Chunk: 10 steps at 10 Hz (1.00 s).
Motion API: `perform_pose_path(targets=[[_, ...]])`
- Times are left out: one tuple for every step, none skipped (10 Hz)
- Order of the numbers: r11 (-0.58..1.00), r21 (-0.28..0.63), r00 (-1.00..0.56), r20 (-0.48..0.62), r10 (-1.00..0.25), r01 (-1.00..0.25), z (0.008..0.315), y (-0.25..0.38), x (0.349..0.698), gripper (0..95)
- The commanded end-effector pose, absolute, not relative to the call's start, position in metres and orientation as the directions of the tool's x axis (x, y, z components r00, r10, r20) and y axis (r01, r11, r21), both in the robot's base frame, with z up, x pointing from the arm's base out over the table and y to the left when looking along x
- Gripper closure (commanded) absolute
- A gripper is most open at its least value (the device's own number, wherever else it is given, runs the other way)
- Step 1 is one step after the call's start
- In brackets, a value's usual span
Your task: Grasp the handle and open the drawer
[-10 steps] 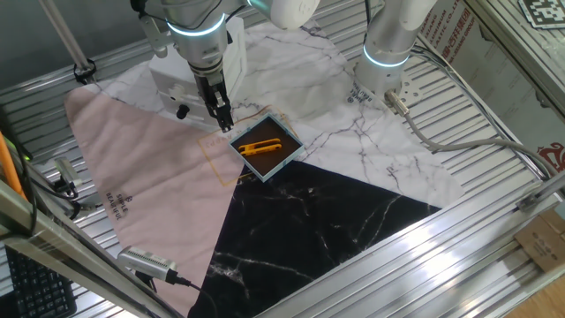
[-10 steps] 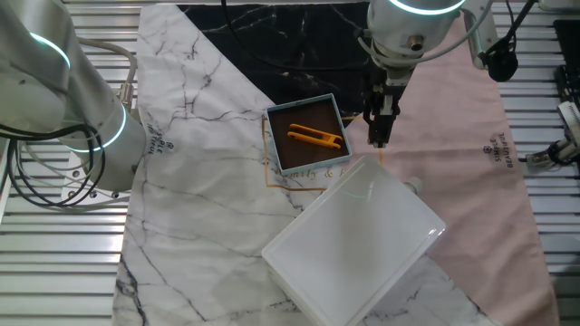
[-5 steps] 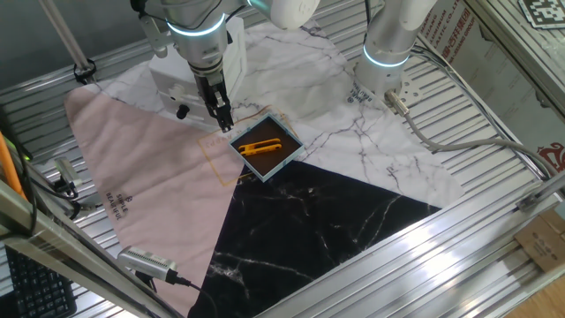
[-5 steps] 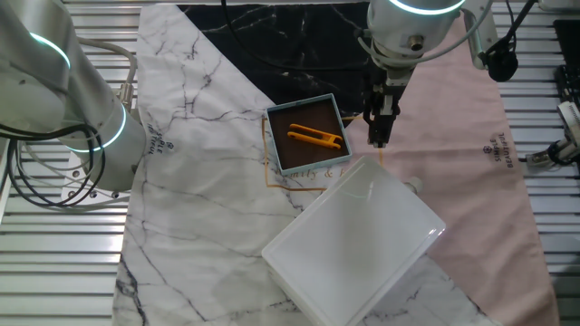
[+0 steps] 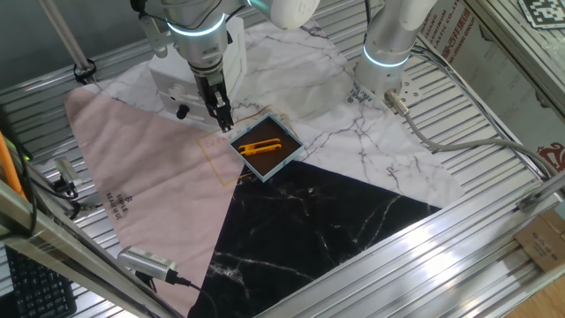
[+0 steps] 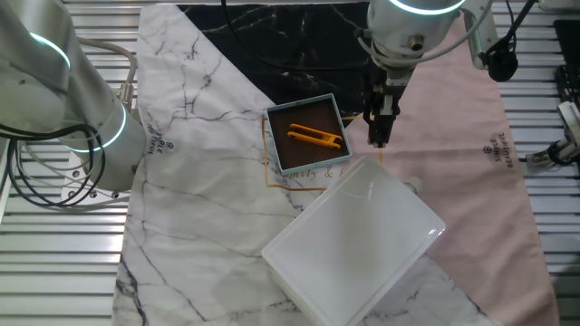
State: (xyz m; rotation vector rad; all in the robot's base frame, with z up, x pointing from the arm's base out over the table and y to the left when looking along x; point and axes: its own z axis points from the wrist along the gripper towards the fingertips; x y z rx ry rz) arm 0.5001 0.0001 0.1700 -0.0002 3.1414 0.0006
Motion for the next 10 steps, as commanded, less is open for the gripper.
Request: perform_pose_path(targets=[[0.971, -0.052, -0.971, -0.035, -0.235, -0.233, 0.1700, 0.0000, 0.5000, 95.0], [0.973, -0.038, -0.973, -0.038, -0.229, -0.228, 0.1700, 0.0000, 0.5000, 95.0], [0.973, -0.038, -0.973, -0.036, -0.228, -0.227, 0.1701, 0.0000, 0.5000, 95.0], [0.973, -0.043, -0.973, -0.031, -0.227, -0.226, 0.1701, 0.0000, 0.5000, 95.0], [0.973, -0.042, -0.973, -0.032, -0.227, -0.225, 0.1701, 0.0001, 0.5001, 95.0], [0.973, -0.041, -0.973, -0.032, -0.227, -0.225, 0.1702, 0.0001, 0.5000, 95.0], [0.973, -0.041, -0.973, -0.033, -0.227, -0.225, 0.1702, 0.0001, 0.5000, 95.0], [0.973, -0.041, -0.973, -0.033, -0.227, -0.225, 0.1703, 0.0001, 0.5000, 95.0], [0.974, -0.040, -0.974, -0.033, -0.225, -0.224, 0.1703, 0.0001, 0.5000, 95.0], [0.974, -0.041, -0.974, -0.033, -0.224, -0.223, 0.1703, 0.0001, 0.5000, 95.0]])
